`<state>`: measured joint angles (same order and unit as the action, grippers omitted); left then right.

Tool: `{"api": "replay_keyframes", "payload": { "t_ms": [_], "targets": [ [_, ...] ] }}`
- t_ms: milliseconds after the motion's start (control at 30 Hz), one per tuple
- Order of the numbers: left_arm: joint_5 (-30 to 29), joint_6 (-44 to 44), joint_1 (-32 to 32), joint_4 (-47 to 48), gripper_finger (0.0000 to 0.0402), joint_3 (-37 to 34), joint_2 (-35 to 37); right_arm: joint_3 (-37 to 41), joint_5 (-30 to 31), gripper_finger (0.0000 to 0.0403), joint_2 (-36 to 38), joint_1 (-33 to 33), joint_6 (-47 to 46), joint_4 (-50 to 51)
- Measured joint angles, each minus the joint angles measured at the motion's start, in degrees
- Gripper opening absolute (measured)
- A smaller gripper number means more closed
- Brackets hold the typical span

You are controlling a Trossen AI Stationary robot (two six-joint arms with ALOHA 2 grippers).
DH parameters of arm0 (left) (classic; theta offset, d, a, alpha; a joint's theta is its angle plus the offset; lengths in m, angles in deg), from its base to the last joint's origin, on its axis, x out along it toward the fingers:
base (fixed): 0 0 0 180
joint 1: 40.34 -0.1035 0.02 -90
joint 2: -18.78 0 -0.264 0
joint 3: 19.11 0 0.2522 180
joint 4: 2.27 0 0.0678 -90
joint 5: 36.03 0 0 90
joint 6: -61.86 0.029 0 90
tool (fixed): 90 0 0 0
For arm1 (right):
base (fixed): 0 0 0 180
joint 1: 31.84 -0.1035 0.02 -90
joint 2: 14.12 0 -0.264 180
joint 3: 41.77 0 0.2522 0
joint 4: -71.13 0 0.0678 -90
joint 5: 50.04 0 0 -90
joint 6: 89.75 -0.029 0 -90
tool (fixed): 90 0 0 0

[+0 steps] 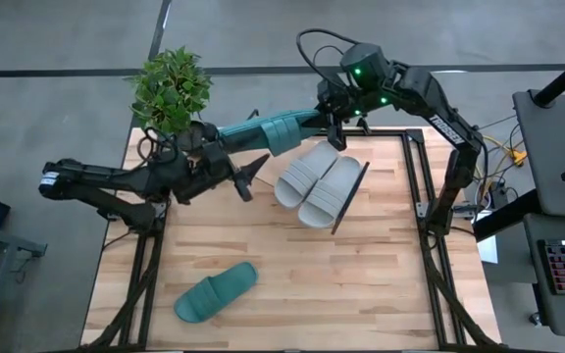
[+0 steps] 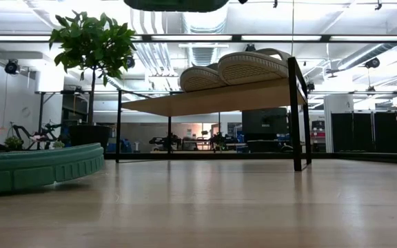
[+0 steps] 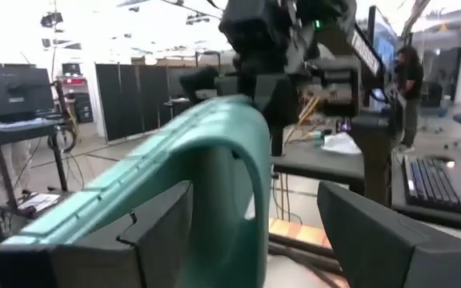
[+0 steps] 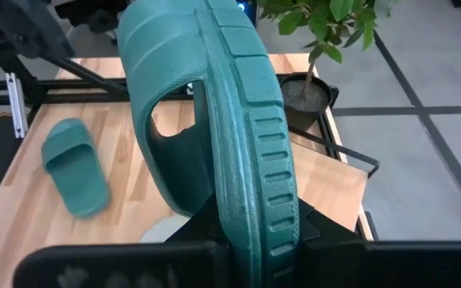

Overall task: Pick and place slides into the shelf
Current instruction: Put the top green slide on the shelf

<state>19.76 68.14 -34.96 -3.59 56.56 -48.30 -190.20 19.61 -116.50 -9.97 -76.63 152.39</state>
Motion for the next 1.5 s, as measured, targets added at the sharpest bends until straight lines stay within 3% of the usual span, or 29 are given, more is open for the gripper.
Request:
{"api": "replay_keyframes", "payload": {
  "t_ms": [267,867,1133,1433,1500],
  "targets": [
    [3.5,-2.3,-0.9,-1.3,0.0254,0.0,-2.1,0.0,0.8,0.0029,-0.6,-0.1,0.7,-0.9],
    [-1.3,0.3,-1.2,-10.4,0.0244,0.0,-6.4,0.0,2.7,0.0029,-0.7,-0.1,1.2,-1.2],
    [-1.3,0.4,-2.7,-10.5,0.0166,0.0,-7.3,0.0,2.4,0.0029,-0.8,-0.8,1.4,-1.3],
    [1.7,4.8,-5.0,-11.1,0.0018,0.0,-8.3,0.0,2.4,0.0029,-0.8,-2.3,2.1,-1.3],
    [3.0,4.9,-5.4,-11.5,0.0009,0.0,-7.7,0.0,2.4,0.0029,-0.8,-2.2,2.2,-1.2]
  ]
}}
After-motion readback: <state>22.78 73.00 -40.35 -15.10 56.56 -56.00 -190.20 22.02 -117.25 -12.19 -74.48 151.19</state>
